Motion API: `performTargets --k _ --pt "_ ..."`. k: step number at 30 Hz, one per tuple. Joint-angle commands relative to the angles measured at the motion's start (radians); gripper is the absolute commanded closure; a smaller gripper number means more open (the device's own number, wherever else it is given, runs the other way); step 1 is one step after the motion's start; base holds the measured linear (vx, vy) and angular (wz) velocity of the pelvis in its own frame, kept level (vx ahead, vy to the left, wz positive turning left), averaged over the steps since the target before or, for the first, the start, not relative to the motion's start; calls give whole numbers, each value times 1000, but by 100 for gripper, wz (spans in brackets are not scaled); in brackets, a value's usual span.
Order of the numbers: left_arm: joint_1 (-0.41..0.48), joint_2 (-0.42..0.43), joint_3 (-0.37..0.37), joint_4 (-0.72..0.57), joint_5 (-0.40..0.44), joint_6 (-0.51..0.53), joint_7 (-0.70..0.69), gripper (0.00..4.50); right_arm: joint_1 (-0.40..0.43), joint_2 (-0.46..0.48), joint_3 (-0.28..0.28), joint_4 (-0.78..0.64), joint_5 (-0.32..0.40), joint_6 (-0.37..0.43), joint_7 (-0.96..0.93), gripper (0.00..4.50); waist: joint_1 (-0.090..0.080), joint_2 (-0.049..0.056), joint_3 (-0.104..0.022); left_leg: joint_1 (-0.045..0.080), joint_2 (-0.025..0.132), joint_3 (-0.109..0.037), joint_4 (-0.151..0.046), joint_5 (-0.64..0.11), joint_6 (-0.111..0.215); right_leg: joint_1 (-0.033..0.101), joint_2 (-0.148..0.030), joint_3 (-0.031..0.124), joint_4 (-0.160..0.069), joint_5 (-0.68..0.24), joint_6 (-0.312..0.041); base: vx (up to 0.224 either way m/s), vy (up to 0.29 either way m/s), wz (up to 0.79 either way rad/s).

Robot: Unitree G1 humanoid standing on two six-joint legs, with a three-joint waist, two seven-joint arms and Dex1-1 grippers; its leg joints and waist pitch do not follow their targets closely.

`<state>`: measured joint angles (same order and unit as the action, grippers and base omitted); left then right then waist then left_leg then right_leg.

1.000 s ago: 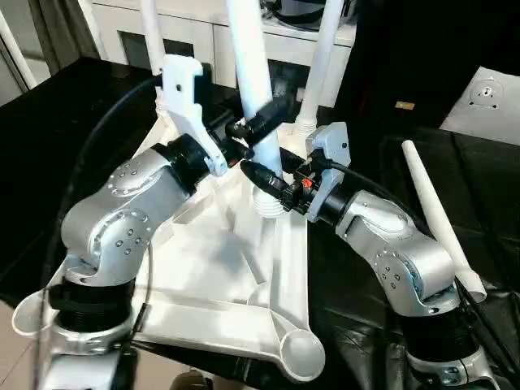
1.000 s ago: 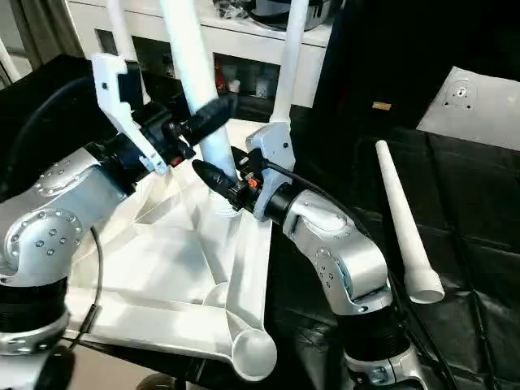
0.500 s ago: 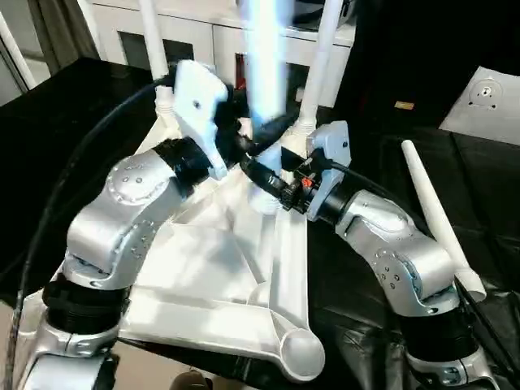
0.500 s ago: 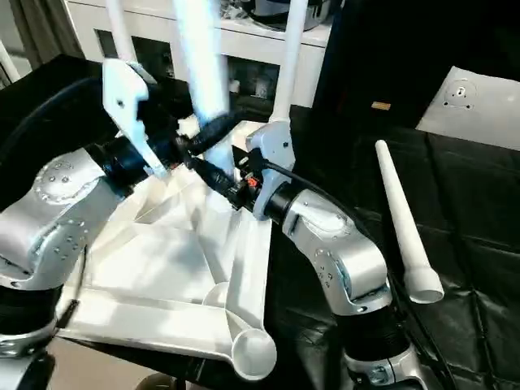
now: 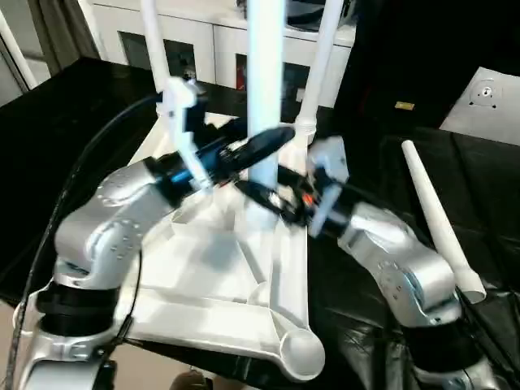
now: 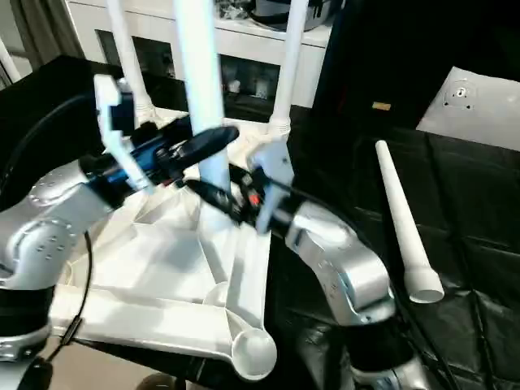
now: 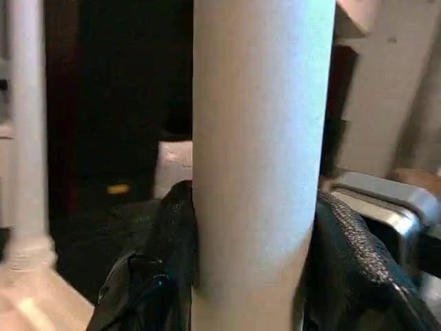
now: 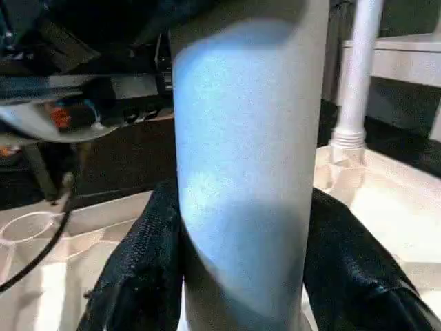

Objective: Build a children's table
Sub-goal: Pick table leg

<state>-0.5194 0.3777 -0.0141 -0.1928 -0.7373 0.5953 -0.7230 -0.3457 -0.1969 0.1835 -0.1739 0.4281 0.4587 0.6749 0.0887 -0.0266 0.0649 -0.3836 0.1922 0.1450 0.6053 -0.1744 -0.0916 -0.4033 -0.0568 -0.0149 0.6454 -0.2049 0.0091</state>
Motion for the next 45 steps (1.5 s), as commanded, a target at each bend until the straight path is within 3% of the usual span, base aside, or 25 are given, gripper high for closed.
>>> performTargets --k 1,8,13,16,23,25,26,27,31,33,38,45 --pt "0 25 -21 -26 -63 44 -115 263 18 -22 -19 16 37 -19 74 261 -2 19 -72 17 13 10 -72 -205 -54 47 -45 28 -75 -124 -159 0 0 0" --pt "-31 34 -41 56 1 42 -97 264 12 -32 -13 46 19 -52 96 261 -2 26 -72 18 14 8 -73 -223 -55 46 -48 28 -79 -161 -169 0 0 0" --pt "-70 -2 19 99 -16 79 -3 264 -10 -29 -20 40 26 -2 76 261 -3 19 -74 16 13 9 -71 -203 -54 50 -46 27 -76 -138 -174 0 0 0" --pt "-90 -17 55 118 -52 121 54 264 -20 -25 -30 35 45 23 75 191 -3 16 -74 15 12 10 -70 -182 -49 51 -46 26 -74 -116 -182 0 0 0" --pt "-135 -33 129 167 -106 237 164 265 -63 -13 -108 15 166 142 50 132 -1 12 -74 16 9 10 -67 -169 -40 53 -46 25 -76 -130 -183 0 0 0" --pt "-150 -32 150 176 -138 273 177 265 -106 -21 -164 15 254 251 30 119 1 12 -75 17 10 10 -67 -157 -42 52 -46 25 -74 -127 -180 0 0 0" --pt "-150 -32 150 176 -138 273 177 265 -107 -21 -165 15 255 252 30 109 -1 13 -75 18 8 10 -67 -155 -42 52 -44 25 -73 -121 -182 0 0 0" --pt "-156 -28 155 175 -157 294 175 265 -131 -34 -190 24 290 299 27 109 1 6 -75 14 9 11 -67 -147 -41 54 -45 25 -75 -115 -177 0 0 0" --pt "-164 -10 141 166 -170 322 146 265 -165 -73 -222 38 364 380 61 109 7 9 -76 16 10 12 -66 -133 -43 53 -46 25 -73 -104 -175 0 0 0" --pt "-169 -5 135 162 -160 327 140 265 -173 -98 -211 34 362 393 92 109 8 4 -75 14 10 13 -67 -133 -45 55 -47 24 -75 -112 -169 0 0 0" --pt "-185 39 83 138 -133 318 36 265 -192 -183 -133 46 276 352 202 109 12 0 -73 13 12 14 -67 -124 -45 54 -51 26 -78 -147 -149 0 0 0" --pt "-199 103 -19 73 -98 300 -107 265 -205 -231 -41 84 191 290 240 109 8 -7 -72 12 13 16 -67 -119 -44 52 -51 25 -76 -156 -161 0 0 0"
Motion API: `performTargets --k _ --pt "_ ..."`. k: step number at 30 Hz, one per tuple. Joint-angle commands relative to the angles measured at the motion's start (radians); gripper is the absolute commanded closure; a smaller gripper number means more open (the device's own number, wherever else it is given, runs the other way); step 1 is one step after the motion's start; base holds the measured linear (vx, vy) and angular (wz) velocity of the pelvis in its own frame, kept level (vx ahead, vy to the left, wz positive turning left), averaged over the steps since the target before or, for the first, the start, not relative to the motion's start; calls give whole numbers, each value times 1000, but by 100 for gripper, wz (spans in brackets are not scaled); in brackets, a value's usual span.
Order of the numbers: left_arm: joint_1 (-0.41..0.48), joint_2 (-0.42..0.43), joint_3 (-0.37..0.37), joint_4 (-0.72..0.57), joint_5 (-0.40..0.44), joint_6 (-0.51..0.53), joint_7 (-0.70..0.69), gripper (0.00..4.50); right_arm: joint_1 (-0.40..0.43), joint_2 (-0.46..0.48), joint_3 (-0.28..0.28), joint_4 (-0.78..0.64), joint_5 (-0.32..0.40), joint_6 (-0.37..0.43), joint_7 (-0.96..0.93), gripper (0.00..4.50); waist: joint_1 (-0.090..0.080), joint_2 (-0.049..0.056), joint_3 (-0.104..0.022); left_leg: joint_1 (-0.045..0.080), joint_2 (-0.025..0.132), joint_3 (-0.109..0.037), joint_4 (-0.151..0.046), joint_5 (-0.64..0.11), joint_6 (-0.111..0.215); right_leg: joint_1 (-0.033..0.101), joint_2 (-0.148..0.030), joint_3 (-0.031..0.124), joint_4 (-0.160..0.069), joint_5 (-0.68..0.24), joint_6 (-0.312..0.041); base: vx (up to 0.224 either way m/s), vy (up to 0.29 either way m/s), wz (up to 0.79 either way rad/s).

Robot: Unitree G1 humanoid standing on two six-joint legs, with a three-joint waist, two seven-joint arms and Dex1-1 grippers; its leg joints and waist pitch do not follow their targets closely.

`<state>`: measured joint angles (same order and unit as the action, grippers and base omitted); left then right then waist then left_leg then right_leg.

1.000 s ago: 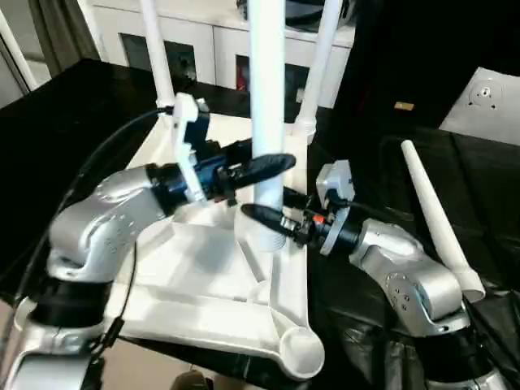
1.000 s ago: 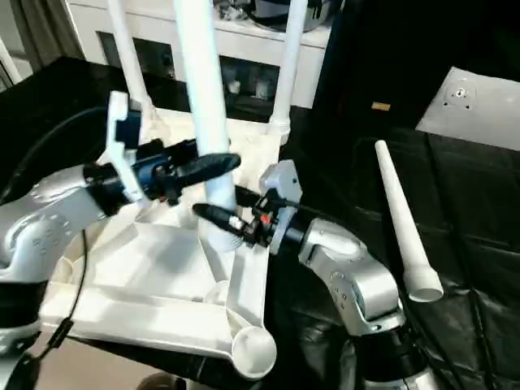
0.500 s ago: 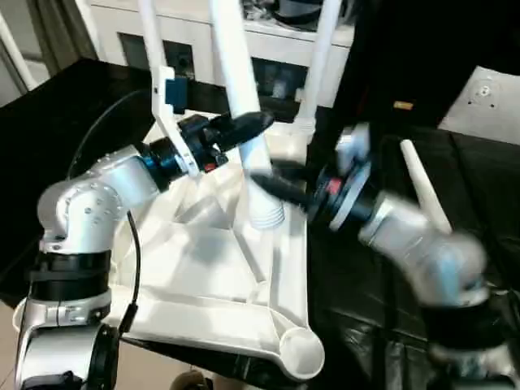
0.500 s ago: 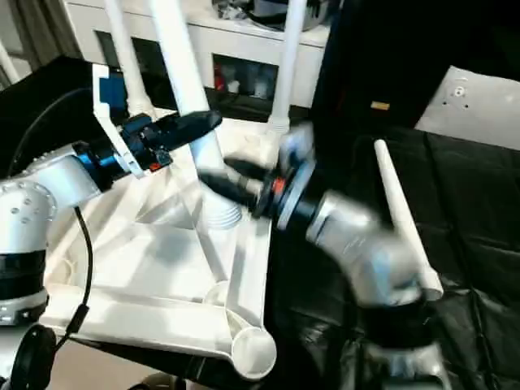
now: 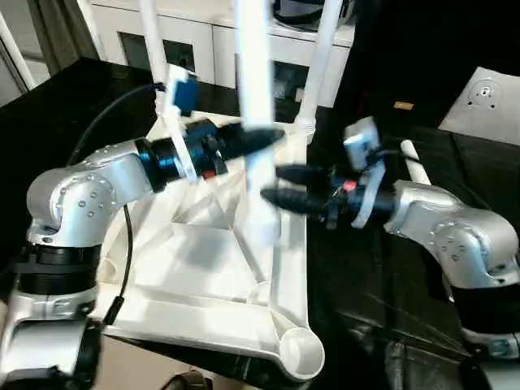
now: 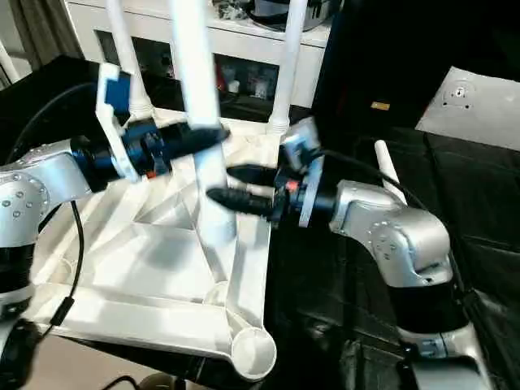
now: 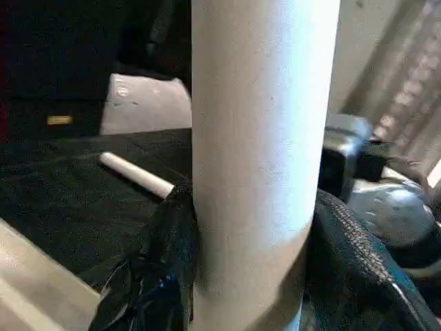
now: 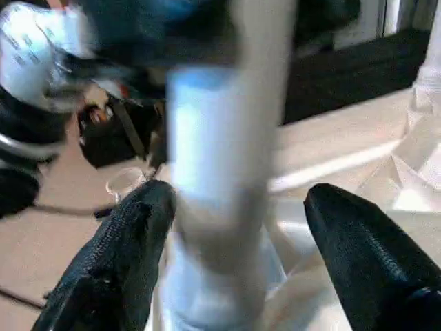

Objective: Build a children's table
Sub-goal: Pick table leg

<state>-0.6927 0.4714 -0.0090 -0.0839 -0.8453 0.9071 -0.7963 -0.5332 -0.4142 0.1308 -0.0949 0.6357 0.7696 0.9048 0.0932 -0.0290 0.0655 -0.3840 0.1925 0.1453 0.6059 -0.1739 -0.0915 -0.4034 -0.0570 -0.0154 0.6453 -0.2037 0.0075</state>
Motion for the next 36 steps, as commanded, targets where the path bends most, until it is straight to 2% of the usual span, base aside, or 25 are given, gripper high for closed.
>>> performTargets --k 1,4,9,11,14,15,16,18,19,21,22,25,28,33,34,36 --pt "-27 13 -35 -41 15 -14 -44 265 -17 -14 18 7 -22 -26 14 109 4 -3 -74 13 13 15 -67 -118 -41 53 -53 26 -74 -155 -160 0 0 0" --pt "-31 16 -62 -45 40 -33 -72 265 -15 -15 35 14 -41 -37 35 109 4 -4 -72 12 13 15 -67 -121 -38 51 -52 26 -76 -155 -164 0 0 0" --pt "-31 18 -103 -52 81 -71 -100 265 -8 -4 39 13 -19 -27 60 125 4 -6 -74 13 14 15 -67 -123 -36 53 -53 26 -74 -149 -167 0 0 0" --pt "-33 15 -105 -50 90 -82 -103 265 -3 -3 39 11 -5 -15 70 157 3 -5 -74 12 14 15 -67 -127 -36 54 -53 26 -74 -148 -169 0 0 0" --pt "-39 9 -100 -47 95 -91 -104 265 3 -4 41 11 0 -12 73 176 3 -8 -75 11 13 16 -66 -113 -34 55 -52 26 -73 -136 -172 0 0 0" --pt "-42 6 -99 -45 96 -93 -104 265 6 -3 42 11 1 -8 74 188 4 -5 -75 12 13 15 -65 -111 -34 54 -52 26 -72 -132 -174 0 0 0" --pt "-43 6 -101 -45 99 -100 -111 265 10 -3 48 10 -3 -8 79 188 3 -5 -75 13 13 16 -65 -113 -33 53 -51 25 -73 -129 -177 0 0 0" --pt "-45 5 -104 -43 105 -108 -118 265 18 -6 61 7 -13 -12 86 221 4 -7 -75 12 14 16 -66 -113 -31 54 -51 25 -73 -124 -179 0 0 0" --pt "-48 3 -105 -40 109 -111 -120 265 21 -7 67 5 -20 -16 89 224 4 -6 -75 13 13 16 -66 -114 -34 54 -52 25 -72 -124 -180 0 0 0" --pt "-51 1 -105 -36 112 -116 -127 265 20 -3 68 9 -22 -8 84 225 3 -7 -75 13 14 16 -66 -122 -36 54 -52 25 -73 -137 -179 0 0 0" --pt "-52 0 -105 -35 114 -117 -129 265 20 -3 68 10 -22 -5 82 190 3 -7 -74 13 14 16 -66 -125 -36 53 -53 25 -73 -143 -178 0 0 0" --pt "-53 2 -109 -34 118 -122 -134 265 13 10 59 17 -17 -2 68 181 3 -6 -74 13 14 15 -66 -125 -35 53 -53 26 -74 -150 -176 0 0 0" --pt "-51 -1 -108 -35 118 -121 -137 265 14 12 59 13 -16 -4 70 138 3 -8 -75 13 14 16 -66 -117 -34 54 -53 25 -73 -142 -176 0 0 0" --pt "-50 -5 -108 -35 125 -122 -145 265 18 16 58 2 -5 0 83 135 4 -8 -75 11 14 16 -65 -113 -31 55 -52 25 -71 -121 -182 0 0 0" --pt "-50 -4 -109 -35 126 -122 -149 265 19 17 57 3 -3 1 84 161 4 -8 -75 12 14 16 -65 -115 -31 54 -53 25 -72 -126 -182 0 0 0" --pt "-51 -4 -110 -35 127 -123 -152 265 19 18 56 4 -3 1 85 169 3 -6 -75 13 14 16 -65 -118 -33 54 -53 25 -72 -132 -181 0 0 0"
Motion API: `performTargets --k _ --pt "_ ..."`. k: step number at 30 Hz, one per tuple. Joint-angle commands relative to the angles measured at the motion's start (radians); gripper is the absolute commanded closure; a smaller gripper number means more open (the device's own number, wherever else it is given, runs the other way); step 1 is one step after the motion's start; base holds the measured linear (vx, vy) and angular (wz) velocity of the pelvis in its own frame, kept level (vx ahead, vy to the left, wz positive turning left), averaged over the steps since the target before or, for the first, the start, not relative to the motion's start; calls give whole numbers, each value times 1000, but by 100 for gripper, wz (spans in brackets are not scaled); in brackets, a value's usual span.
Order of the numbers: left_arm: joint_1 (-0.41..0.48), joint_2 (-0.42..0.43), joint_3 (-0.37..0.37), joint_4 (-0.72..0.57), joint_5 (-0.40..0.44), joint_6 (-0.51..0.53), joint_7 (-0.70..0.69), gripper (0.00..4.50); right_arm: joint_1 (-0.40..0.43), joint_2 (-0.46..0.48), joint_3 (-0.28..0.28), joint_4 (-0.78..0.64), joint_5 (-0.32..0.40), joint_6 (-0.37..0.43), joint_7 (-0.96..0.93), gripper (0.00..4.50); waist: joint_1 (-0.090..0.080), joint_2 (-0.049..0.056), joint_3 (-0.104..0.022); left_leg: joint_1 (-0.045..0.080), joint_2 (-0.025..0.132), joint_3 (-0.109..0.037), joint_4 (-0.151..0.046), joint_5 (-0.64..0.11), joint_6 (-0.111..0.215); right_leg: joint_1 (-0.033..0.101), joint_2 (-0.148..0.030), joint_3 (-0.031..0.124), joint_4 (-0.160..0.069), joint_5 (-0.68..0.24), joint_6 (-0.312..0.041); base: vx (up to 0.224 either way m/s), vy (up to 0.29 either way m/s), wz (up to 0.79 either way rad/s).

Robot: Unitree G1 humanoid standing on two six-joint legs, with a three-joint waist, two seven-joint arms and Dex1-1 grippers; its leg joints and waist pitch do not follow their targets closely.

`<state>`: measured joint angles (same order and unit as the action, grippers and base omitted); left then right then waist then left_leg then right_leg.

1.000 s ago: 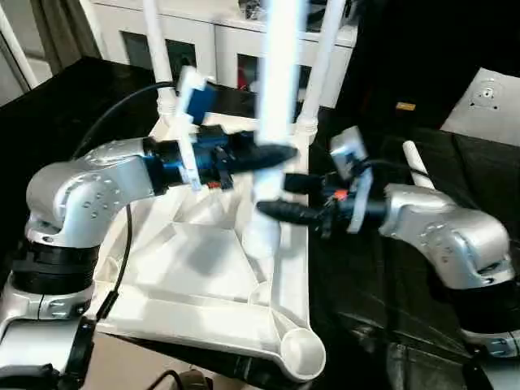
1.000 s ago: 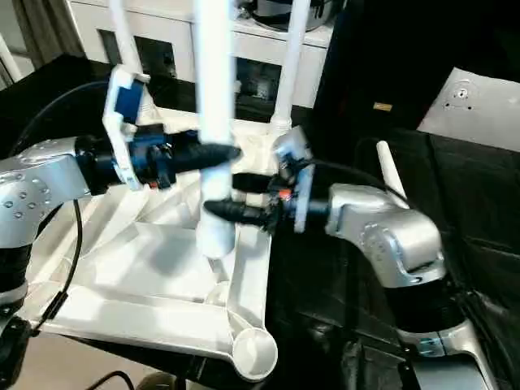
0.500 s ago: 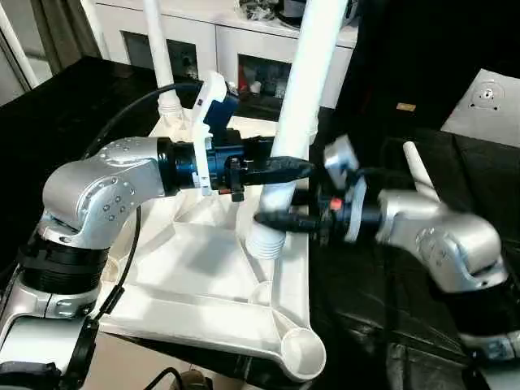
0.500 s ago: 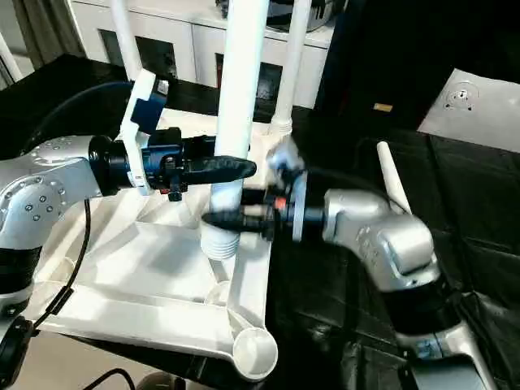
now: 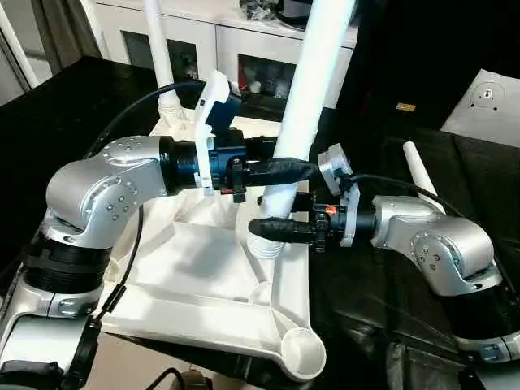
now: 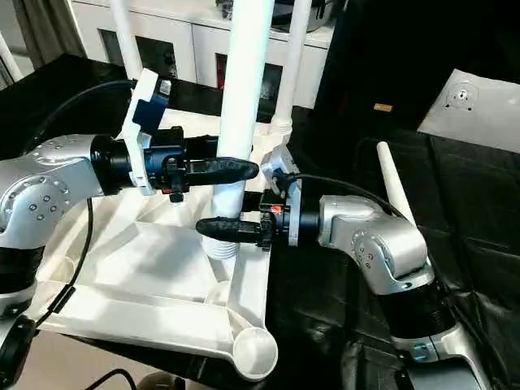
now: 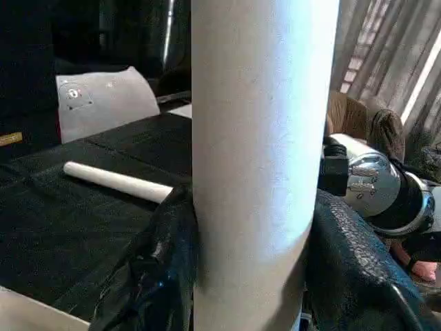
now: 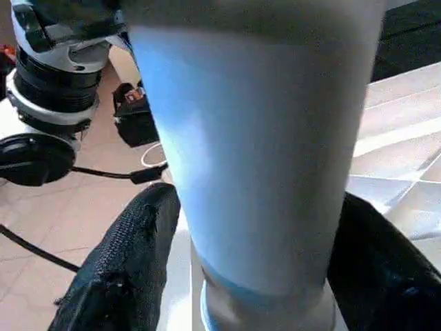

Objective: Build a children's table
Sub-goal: Pick table leg

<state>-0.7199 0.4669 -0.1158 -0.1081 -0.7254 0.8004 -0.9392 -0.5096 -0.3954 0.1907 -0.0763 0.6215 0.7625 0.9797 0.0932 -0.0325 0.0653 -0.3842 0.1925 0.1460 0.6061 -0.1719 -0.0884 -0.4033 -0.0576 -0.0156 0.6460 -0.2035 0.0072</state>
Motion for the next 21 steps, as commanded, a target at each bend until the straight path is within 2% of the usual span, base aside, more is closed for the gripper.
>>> performTargets --k 1,2,3,8,9,10,14,15,17,19,20,21 --pt "-24 1 -4 -11 8 -16 -10 265 -4 0 -6 -14 13 10 11 172 4 -3 -75 14 14 15 -66 -122 -36 53 -52 25 -74 -135 -181 0 0 0" --pt "-25 -1 -3 -9 9 -16 -11 265 -4 1 -8 -13 15 10 12 172 3 -3 -75 13 14 15 -66 -123 -36 54 -52 25 -73 -136 -181 0 0 0" --pt "-27 -2 -2 -8 10 -17 -12 265 -3 1 -8 -13 15 10 13 205 4 -2 -74 13 14 15 -66 -125 -37 53 -52 26 -74 -138 -181 0 0 0" --pt "-29 -5 -4 -7 16 -17 -20 265 6 3 -1 -13 9 7 13 242 3 -2 -75 13 14 15 -66 -121 -37 53 -52 25 -73 -129 -181 0 0 0" --pt "-29 -7 -5 -4 18 -18 -21 265 7 3 -1 -11 8 6 13 242 3 -2 -76 13 14 14 -66 -119 -37 54 -52 25 -72 -124 -183 0 0 0" --pt "-31 -10 -6 0 22 -21 -21 265 8 4 -3 -7 8 4 13 246 3 -7 -75 13 14 15 -66 -115 -34 54 -52 25 -71 -118 -184 0 0 0" --pt "-38 -14 -7 11 38 -32 -22 265 14 4 3 0 -4 -2 8 251 2 -8 -75 13 15 16 -65 -113 -31 53 -53 26 -73 -136 -179 0 0 0" --pt "-43 -17 -9 16 42 -35 -21 265 12 2 1 6 -6 -4 10 251 0 -20 -74 13 15 18 -65 -108 -26 55 -52 25 -73 -144 -176 0 0 0" --pt "-45 -21 -3 16 51 -49 -9 265 20 14 -8 -2 -8 -15 -8 252 -1 -11 -74 14 16 17 -65 -111 -30 51 -54 26 -75 -147 -173 0 0 0" --pt "-44 -28 6 13 63 -62 17 265 30 31 -15 -12 -15 -26 -40 252 -3 -14 -75 13 17 16 -67 -116 -36 52 -53 25 -74 -138 -172 0 0 0" --pt "-43 -35 15 8 48 -48 23 265 34 40 -17 -16 -16 -30 -51 253 -5 -12 -75 14 16 17 -66 -119 -40 51 -52 25 -73 -130 -173 0 0 0" --pt "-43 -39 21 2 35 -37 24 265 36 46 -21 -18 -14 -26 -63 253 -4 -14 -76 15 16 17 -66 -119 -40 51 -52 25 -73 -125 -175 0 0 0"
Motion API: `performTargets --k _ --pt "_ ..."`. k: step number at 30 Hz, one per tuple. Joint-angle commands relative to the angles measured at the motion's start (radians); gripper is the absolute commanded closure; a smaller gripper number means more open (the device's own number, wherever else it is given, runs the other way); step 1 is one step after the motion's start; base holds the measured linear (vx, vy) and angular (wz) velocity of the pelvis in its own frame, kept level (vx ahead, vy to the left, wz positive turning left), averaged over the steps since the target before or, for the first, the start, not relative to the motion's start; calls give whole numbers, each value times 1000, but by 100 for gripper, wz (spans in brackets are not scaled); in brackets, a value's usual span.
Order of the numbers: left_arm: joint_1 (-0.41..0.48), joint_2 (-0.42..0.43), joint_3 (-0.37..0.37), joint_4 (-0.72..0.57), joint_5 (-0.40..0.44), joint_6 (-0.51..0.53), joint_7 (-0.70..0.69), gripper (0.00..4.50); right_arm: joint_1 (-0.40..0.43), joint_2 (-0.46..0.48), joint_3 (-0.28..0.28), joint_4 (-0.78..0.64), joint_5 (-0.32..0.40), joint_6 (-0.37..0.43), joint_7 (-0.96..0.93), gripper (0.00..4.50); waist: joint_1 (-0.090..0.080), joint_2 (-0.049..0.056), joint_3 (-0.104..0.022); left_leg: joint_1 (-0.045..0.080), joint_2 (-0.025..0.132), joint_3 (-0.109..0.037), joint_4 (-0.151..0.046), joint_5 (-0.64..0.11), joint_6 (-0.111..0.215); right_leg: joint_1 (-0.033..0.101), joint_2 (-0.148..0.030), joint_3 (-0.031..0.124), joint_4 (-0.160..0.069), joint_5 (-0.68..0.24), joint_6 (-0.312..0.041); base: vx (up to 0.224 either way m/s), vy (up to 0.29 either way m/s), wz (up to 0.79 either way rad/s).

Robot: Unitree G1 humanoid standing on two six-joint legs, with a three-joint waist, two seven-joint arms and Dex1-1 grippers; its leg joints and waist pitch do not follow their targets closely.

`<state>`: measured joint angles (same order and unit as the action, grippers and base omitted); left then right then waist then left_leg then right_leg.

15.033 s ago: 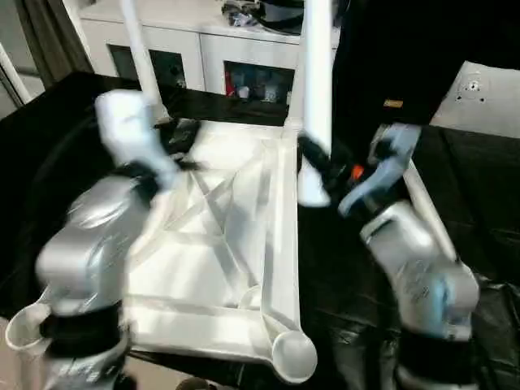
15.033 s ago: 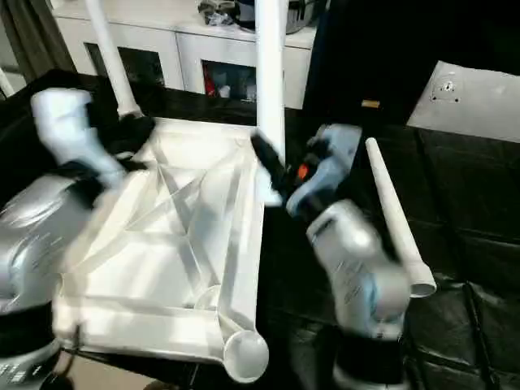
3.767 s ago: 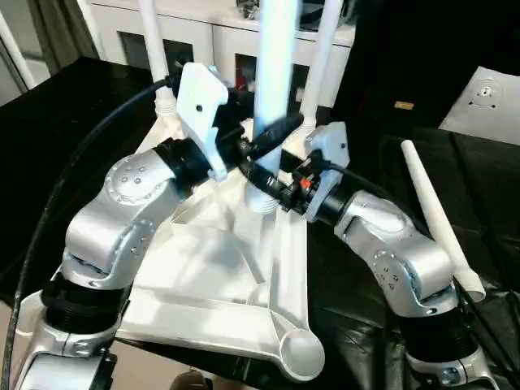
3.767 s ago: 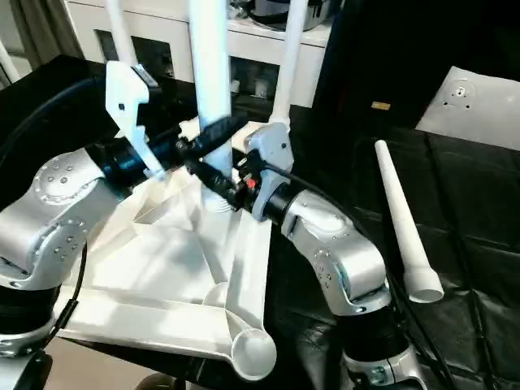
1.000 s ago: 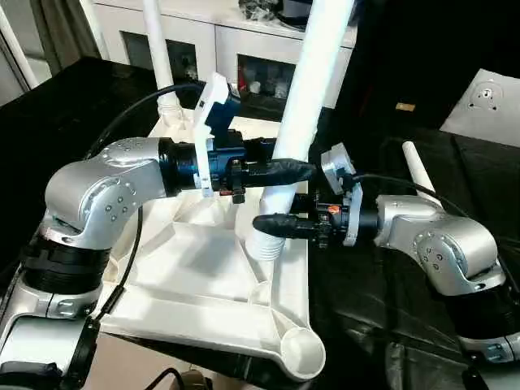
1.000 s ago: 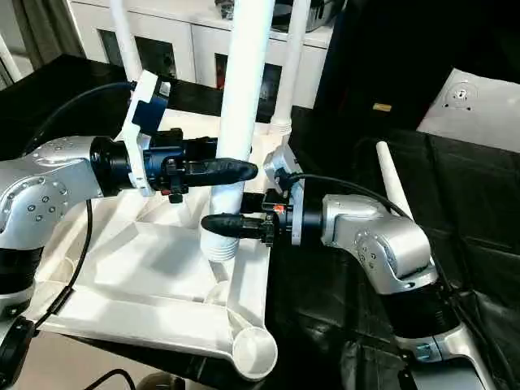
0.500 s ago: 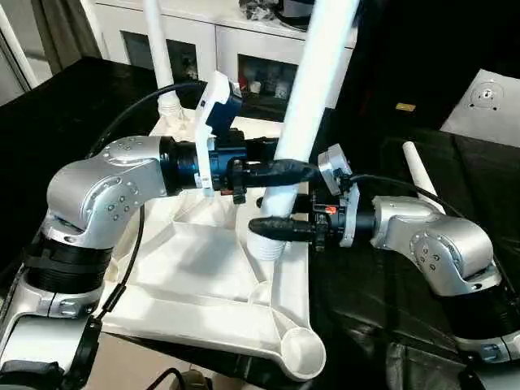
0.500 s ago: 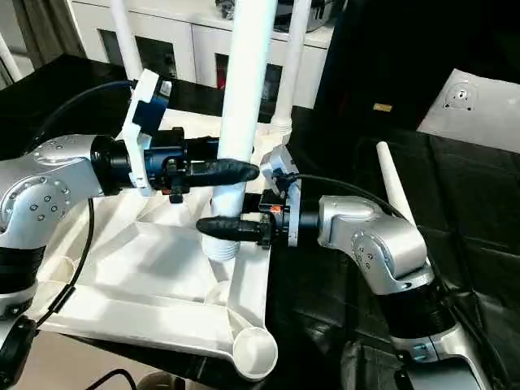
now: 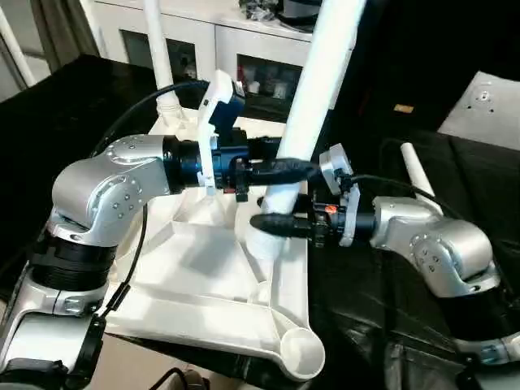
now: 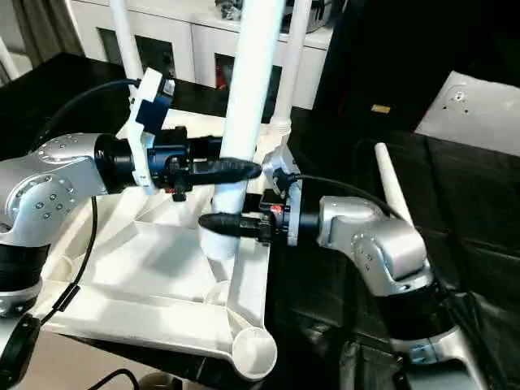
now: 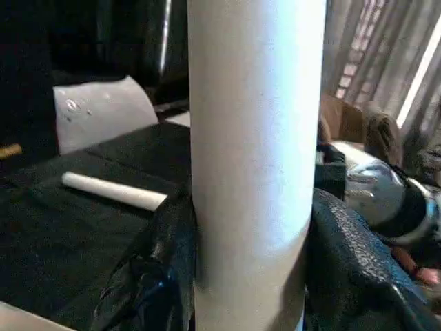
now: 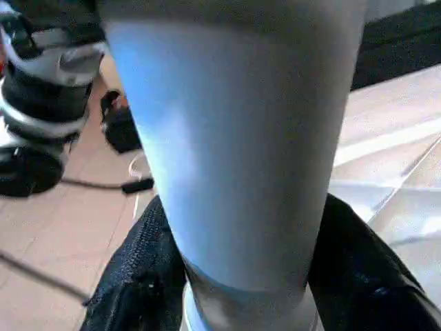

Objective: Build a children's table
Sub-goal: Pick table leg

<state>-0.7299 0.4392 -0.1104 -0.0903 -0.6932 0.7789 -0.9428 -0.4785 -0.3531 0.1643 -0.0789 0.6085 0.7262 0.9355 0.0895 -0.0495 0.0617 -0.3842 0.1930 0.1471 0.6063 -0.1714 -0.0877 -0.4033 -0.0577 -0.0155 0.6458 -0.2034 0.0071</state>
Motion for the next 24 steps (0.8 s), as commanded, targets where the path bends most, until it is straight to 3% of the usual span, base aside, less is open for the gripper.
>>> performTargets --k 1,3,6,8,9,14,15,17,19,21,22,23,24 --pt "-29 -20 23 -36 -20 5 28 230 9 11 6 -17 -7 8 -35 254 -1 2 -73 16 15 15 -67 -123 -40 52 -51 24 -72 -122 -178 0 0 0" --pt "-27 -24 26 -48 -28 13 29 195 14 18 5 -18 -12 0 -45 254 -1 -2 -72 15 15 16 -67 -128 -41 51 -52 25 -72 -131 -179 0 0 0" --pt "-19 -34 36 -81 -63 39 30 184 20 41 4 -16 -32 -22 -84 255 -1 2 -71 16 16 15 -68 -140 -48 50 -52 25 -74 -154 -175 0 0 0" --pt "-18 -44 43 -92 -76 52 46 156 22 53 8 -11 -54 -39 -103 256 -3 -5 -71 15 17 16 -68 -142 -48 50 -51 25 -75 -155 -172 0 0 0" --pt "-18 -44 43 -92 -76 52 46 149 22 53 8 -11 -54 -39 -103 256 -1 0 -71 15 17 15 -68 -142 -49 50 -53 25 -73 -155 -172 0 0 0" --pt "-11 -96 91 -106 -125 76 110 106 20 63 20 -7 -64 -30 -126 257 -2 -5 -71 14 14 16 -67 -131 -50 52 -50 25 -75 -139 -169 0 0 0" --pt "-5 -126 118 -112 -152 70 136 106 22 75 13 -7 -62 -38 -132 257 -2 -1 -72 13 14 16 -66 -129 -48 53 -51 26 -73 -128 -172 0 0 0" --pt "6 -219 206 -118 -252 36 222 90 34 111 -13 -7 -50 -56 -161 257 -2 -6 -72 9 13 17 -64 -125 -47 55 -52 26 -72 -109 -185 0 0 0" --pt "7 -241 229 -119 -278 26 244 66 37 123 -21 -7 -47 -64 -171 257 2 -4 -74 12 14 15 -64 -132 -43 55 -53 25 -74 -113 -193 0 0 0" --pt "7 -251 241 -121 -293 20 254 59 38 134 -30 -6 -44 -70 -183 257 0 -4 -71 13 14 15 -67 -140 -40 54 -48 25 -76 -124 -177 0 0 0" --pt "17 -293 280 -136 -358 3 295 59 46 182 -72 -3 -20 -76 -240 257 0 -5 -70 11 13 16 -66 -147 -46 51 -51 26 -77 -139 -176 0 0 0" --pt "23 -315 302 -141 -392 -4 325 59 50 201 -88 -3 -11 -79 -261 257 1 0 -71 11 14 15 -66 -154 -50 51 -53 26 -75 -139 -185 0 0 0" --pt "30 -333 324 -150 -420 -13 348 59 55 219 -104 -4 -3 -84 -286 257 -1 -5 -72 12 14 14 -67 -168 -52 51 -52 24 -78 -148 -184 0 0 0"
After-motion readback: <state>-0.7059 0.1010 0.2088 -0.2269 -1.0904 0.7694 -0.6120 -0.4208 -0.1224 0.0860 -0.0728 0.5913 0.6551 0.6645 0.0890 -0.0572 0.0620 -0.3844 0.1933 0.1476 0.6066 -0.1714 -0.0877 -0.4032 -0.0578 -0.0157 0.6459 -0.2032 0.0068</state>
